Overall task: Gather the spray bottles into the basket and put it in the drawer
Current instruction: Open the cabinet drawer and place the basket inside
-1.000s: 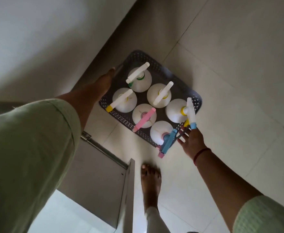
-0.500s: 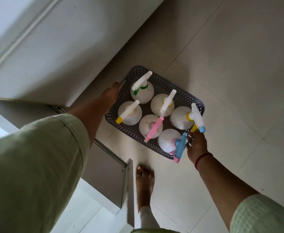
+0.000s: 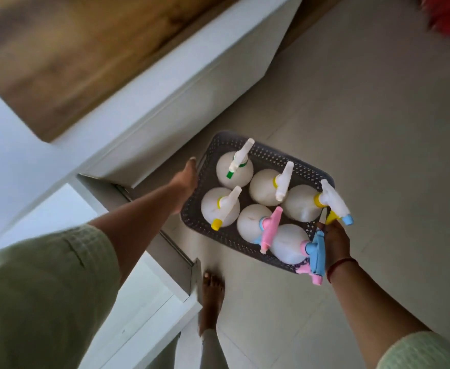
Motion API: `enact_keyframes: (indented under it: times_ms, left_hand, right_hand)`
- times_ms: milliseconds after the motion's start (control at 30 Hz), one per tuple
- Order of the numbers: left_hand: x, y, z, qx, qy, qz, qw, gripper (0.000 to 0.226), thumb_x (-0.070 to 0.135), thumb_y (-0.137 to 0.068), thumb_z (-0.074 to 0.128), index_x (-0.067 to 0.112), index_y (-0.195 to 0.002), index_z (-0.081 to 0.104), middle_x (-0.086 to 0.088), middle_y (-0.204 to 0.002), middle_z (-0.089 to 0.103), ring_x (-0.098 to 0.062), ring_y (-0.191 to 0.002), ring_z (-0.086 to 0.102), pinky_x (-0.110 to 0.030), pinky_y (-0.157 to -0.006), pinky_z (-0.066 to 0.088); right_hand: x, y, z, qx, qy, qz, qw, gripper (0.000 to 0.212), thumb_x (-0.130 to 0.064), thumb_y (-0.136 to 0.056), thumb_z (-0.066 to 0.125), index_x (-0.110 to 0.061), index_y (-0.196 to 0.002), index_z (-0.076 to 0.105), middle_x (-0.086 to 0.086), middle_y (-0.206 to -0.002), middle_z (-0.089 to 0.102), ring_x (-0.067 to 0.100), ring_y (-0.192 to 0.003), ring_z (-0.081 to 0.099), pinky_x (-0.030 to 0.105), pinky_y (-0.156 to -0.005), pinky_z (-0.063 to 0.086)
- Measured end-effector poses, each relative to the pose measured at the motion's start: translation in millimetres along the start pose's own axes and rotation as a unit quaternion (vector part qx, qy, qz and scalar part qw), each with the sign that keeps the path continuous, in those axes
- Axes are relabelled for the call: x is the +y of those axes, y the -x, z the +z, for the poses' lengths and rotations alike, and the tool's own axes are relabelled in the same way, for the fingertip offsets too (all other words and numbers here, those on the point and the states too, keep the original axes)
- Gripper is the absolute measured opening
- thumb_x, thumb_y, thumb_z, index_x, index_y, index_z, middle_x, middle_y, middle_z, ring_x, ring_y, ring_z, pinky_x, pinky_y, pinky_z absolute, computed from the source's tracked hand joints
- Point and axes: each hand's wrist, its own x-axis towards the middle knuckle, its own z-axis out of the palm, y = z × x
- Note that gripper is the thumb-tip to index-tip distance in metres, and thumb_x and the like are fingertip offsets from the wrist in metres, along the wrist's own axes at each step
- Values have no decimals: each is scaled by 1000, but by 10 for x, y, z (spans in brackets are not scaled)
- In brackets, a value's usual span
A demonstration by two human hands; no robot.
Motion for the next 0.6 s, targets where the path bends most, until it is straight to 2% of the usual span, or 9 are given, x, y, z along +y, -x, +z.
enact_keyframes:
  times_ms: [33, 100, 167, 233, 367, 433, 500, 567, 600]
  left_hand:
    - [9, 134, -4, -1, 18, 2, 1000, 74, 63, -96, 24, 2, -123, 57, -18, -129, 60, -31, -107, 62, -41, -95, 50]
    - [27, 443, -67, 0, 51, -6, 999, 66, 62, -96, 24, 5, -102, 58, -16, -107, 62, -26, -79, 61, -34, -73, 51]
    - [9, 713, -163, -3, 78, -28, 997, 65, 63, -95, 23, 8, -94, 57, -12, -91, 60, -24, -65, 59, -26, -61, 46]
    - [-34, 978, -300, -12, 110, -51, 993, 66, 64, -95, 22, 9, -89, 59, -8, -80, 59, -24, -55, 61, -23, -51, 47]
    - [-212, 1476, -649, -4, 152, -67, 986, 67, 65, -94, 19, 12, -88, 60, -11, -87, 62, -25, -73, 57, -31, -65, 45]
    - [-318, 1734, -864, 3, 165, -66, 984, 70, 65, -95, 19, 9, -103, 61, -11, -103, 60, -28, -91, 57, -42, -80, 47]
    - [-463, 1961, -1105, 11, 186, -70, 980, 73, 64, -95, 19, 8, -119, 59, -9, -115, 57, -31, -108, 54, -52, -91, 42]
    - [-624, 2110, -1284, 22, 223, -76, 972, 72, 62, -96, 20, 7, -122, 58, -9, -116, 56, -31, -112, 54, -50, -90, 41]
    - [-721, 2175, -1373, 32, 246, -77, 966, 69, 61, -96, 21, 7, -116, 59, -9, -112, 57, -29, -105, 56, -46, -86, 42]
  right_hand:
    - [-84, 64, -105, 1, 29, -13, 1000, 19, -4, -96, 42, 2, -109, 54, 14, -99, 53, 21, -92, 49, 20, -67, 42]
    - [-289, 263, -309, -10, 85, -21, 996, 14, 0, -94, 45, 3, -101, 58, 13, -98, 53, 20, -93, 48, 19, -65, 41]
    - [-556, 507, -473, -26, 140, -38, 989, 19, -7, -95, 44, -11, -81, 55, 13, -97, 52, 21, -91, 48, 31, -79, 47]
    - [-807, 753, -580, -37, 159, -60, 985, 23, -11, -96, 43, -21, -77, 50, 10, -97, 52, 19, -90, 49, 29, -74, 48]
    - [-1233, 1279, -609, -74, 197, -100, 973, 25, -14, -86, 55, -27, -67, 45, 9, -92, 54, 20, -86, 50, 32, -79, 42]
    - [-1382, 1497, -544, -89, 211, -99, 968, 18, -14, -71, 60, -21, -61, 47, 9, -78, 55, 22, -75, 52, 35, -74, 44]
    - [-1473, 1687, -394, -101, 178, -71, 976, 13, -15, -72, 58, -16, -61, 50, 8, -67, 52, 22, -61, 49, 38, -70, 46]
    - [-1571, 1835, -199, -105, 151, -57, 981, 17, -18, -79, 51, -16, -62, 53, 6, -63, 49, 21, -54, 45, 35, -69, 44]
    - [-1600, 1926, -81, -110, 144, -52, 982, 20, -17, -82, 49, -17, -63, 53, 4, -61, 47, 19, -51, 45, 31, -67, 43]
